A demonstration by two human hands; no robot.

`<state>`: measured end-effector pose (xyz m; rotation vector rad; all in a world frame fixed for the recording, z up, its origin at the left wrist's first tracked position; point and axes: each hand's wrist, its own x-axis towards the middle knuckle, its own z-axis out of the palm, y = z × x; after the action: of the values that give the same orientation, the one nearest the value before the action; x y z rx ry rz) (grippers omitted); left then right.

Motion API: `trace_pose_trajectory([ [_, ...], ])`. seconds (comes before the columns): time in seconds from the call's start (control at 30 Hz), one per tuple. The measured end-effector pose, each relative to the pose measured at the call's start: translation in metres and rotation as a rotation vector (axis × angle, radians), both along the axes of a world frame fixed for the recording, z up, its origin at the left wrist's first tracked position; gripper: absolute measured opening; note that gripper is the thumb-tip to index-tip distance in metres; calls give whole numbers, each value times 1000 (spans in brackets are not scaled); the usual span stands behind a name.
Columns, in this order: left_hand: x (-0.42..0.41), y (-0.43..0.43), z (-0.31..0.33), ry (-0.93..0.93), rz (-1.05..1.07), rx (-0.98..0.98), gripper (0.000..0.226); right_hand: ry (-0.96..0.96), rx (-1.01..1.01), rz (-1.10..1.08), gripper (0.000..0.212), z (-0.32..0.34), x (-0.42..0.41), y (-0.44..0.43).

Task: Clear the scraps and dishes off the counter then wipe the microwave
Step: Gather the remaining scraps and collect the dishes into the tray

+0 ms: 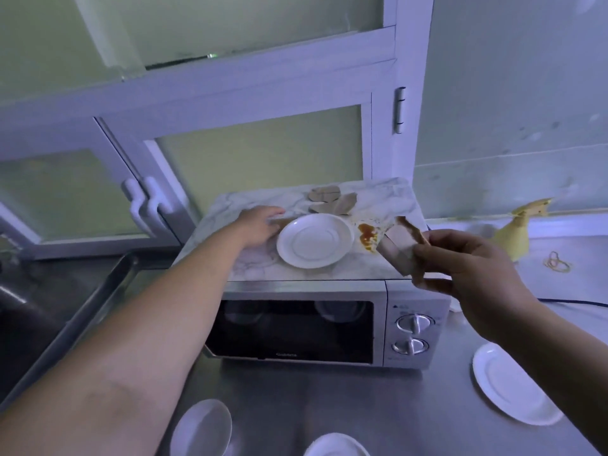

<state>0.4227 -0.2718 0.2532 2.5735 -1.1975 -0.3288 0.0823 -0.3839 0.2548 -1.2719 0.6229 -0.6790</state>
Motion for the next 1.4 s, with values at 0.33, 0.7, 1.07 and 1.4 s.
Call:
trace_pose_trajectory([
  [0.33,17,-13,3,89,255,-265,12,-36,24,-34,10,-3,15,-12],
  [0.7,-93,27,81,390,-345,-525,24,42,-518,31,11,56,11,28],
  [1.07,-83,-3,79,678,-564,-472,11,-13,-436,69,15,57,0,39],
  [1.4,-7,-107,22,158,-85,-167,53,-36,68,-135,28,17,-20,32],
])
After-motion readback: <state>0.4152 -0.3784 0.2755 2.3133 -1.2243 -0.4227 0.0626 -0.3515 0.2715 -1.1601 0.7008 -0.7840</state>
